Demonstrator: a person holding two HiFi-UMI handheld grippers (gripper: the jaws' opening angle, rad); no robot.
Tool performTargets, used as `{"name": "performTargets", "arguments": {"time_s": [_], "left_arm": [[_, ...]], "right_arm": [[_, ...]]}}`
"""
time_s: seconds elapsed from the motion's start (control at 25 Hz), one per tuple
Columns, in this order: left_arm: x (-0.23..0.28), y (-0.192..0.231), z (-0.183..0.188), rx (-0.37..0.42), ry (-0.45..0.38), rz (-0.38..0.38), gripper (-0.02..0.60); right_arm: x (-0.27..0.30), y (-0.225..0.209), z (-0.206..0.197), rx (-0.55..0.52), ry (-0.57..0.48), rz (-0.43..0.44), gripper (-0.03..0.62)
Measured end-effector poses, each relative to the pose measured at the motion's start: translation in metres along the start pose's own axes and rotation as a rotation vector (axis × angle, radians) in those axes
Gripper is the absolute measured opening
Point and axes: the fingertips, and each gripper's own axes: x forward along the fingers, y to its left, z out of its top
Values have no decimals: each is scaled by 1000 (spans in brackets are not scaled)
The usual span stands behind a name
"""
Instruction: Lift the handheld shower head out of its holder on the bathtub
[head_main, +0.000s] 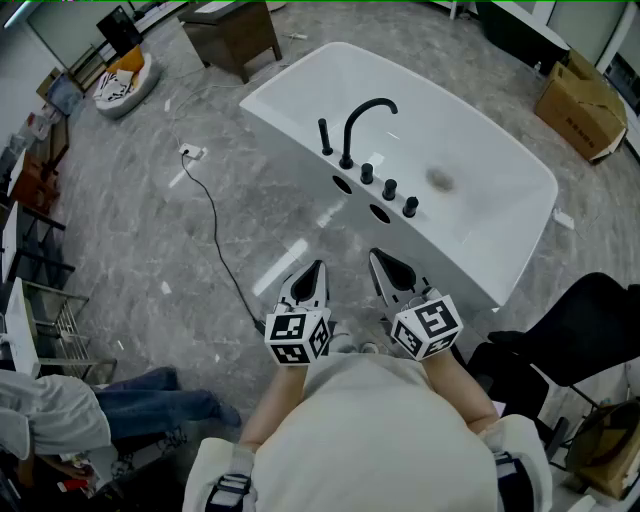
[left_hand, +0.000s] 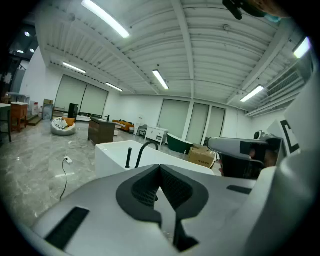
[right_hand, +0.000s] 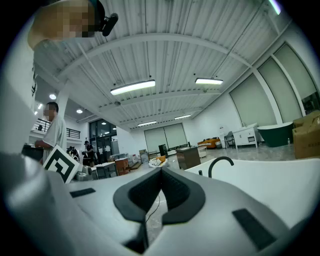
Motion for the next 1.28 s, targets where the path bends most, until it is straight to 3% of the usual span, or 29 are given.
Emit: {"name": "performTargets", "arguments": {"time_s": [0.36,0.76,1.28], "left_arm": [[-30,-5,-3,-6,-21,35,21],[-31,-22,-7,-15,-18,42,20],[11,18,-3,-31,5,56,21]], "right_arm": [[-26,25,-5,-26,-3,28,20],[-39,27,-6,-20,19,107,20],[2,-4,-7,-35,6,49,20]]}}
